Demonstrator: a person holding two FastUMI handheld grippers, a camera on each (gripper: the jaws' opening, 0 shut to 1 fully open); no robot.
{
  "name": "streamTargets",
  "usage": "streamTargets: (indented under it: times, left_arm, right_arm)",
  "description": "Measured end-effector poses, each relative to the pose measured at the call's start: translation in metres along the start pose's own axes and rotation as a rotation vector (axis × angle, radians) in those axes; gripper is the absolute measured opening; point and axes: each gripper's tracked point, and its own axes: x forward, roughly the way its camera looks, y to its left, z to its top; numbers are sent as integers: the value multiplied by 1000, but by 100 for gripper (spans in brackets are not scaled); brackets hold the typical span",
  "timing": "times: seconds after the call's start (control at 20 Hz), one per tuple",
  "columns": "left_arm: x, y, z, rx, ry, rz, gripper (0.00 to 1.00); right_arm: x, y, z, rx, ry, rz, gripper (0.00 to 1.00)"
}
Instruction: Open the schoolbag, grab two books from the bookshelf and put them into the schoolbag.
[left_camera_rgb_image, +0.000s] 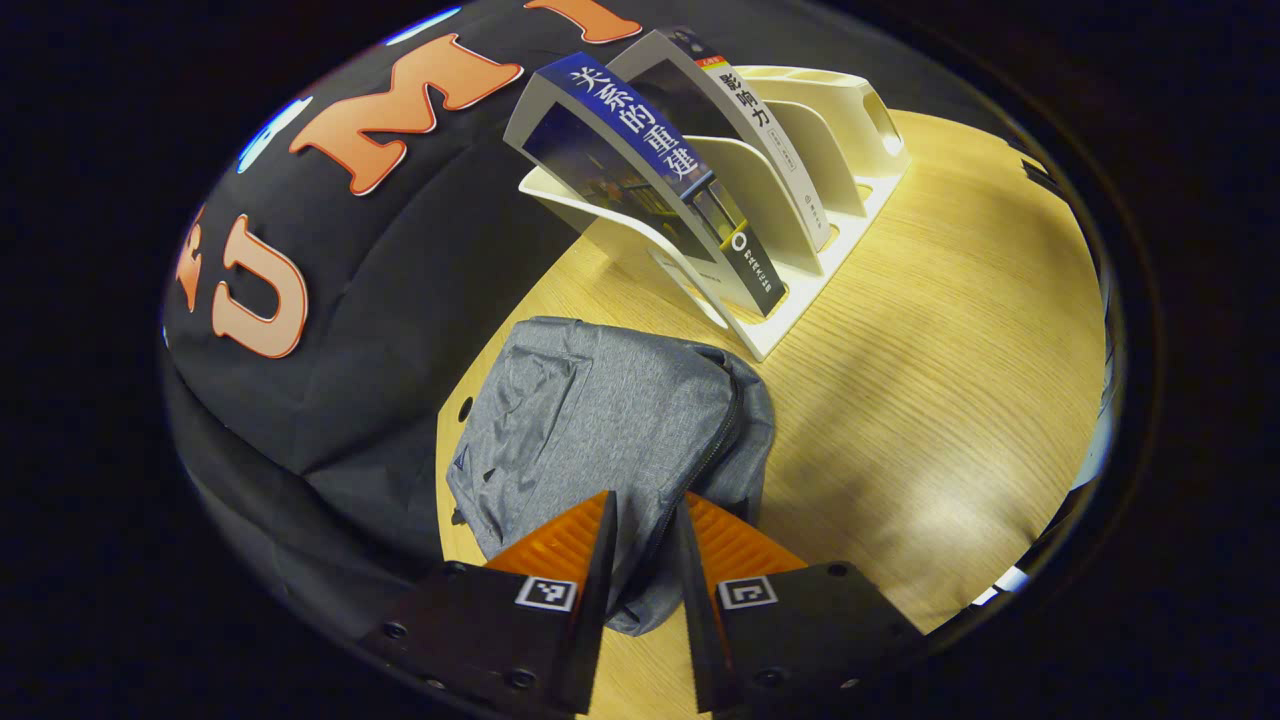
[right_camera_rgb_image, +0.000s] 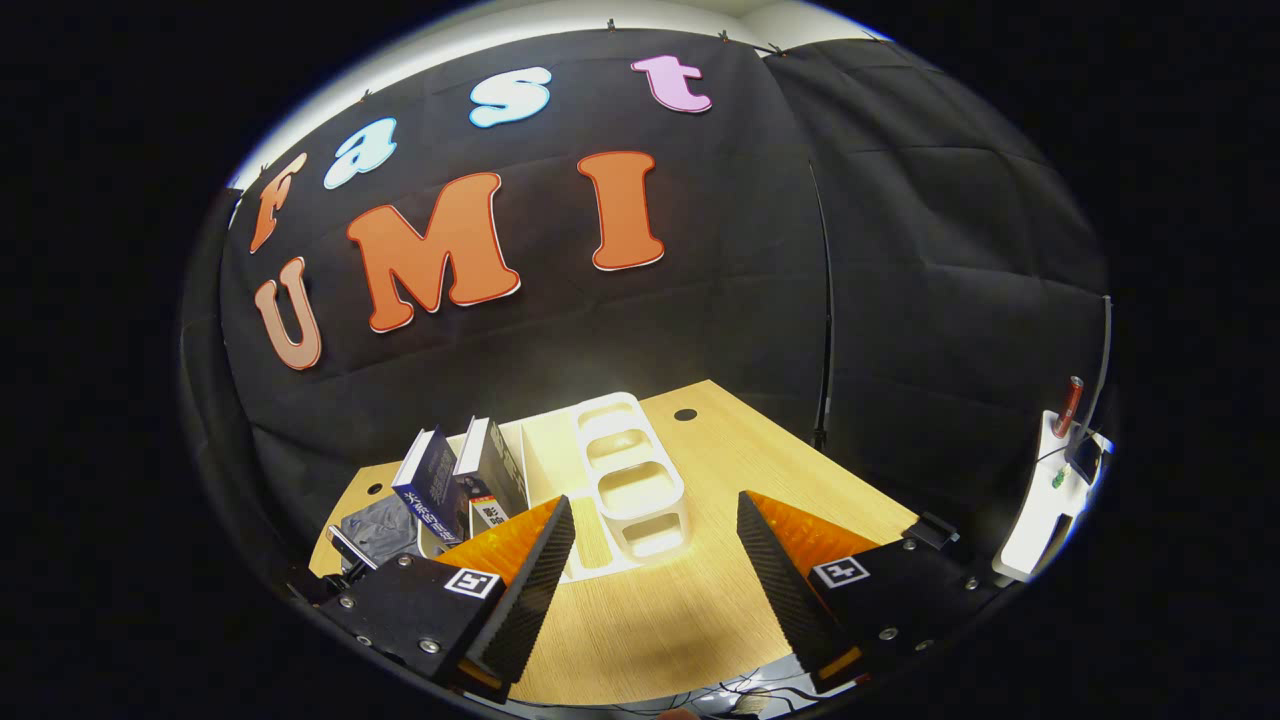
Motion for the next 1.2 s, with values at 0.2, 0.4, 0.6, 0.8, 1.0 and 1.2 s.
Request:
streamTargets:
  times: [0.2,0.4,0.6,0.8,1.0,1.2]
  left_arm:
    - [4,-6,-5,3,48,-36,11]
    - [7,-9,-9,72,72,-67,2]
    - [0,-6,-9,112,112,-176,1]
    - [-16,22,8,57,83,-274,1]
    - [-41,75,36,37,37,-299,1]
    - [-61,139,69,-11,-56,-296,1]
  right_arm:
    - [6,15,5,17,30,62,97]
    - [7,31,11,68,64,123,98]
    - [14,50,19,-9,67,134,98]
    - [17,79,21,-69,101,196,98]
    - [27,114,19,-65,170,245,98]
    - [32,166,25,-82,245,308,98]
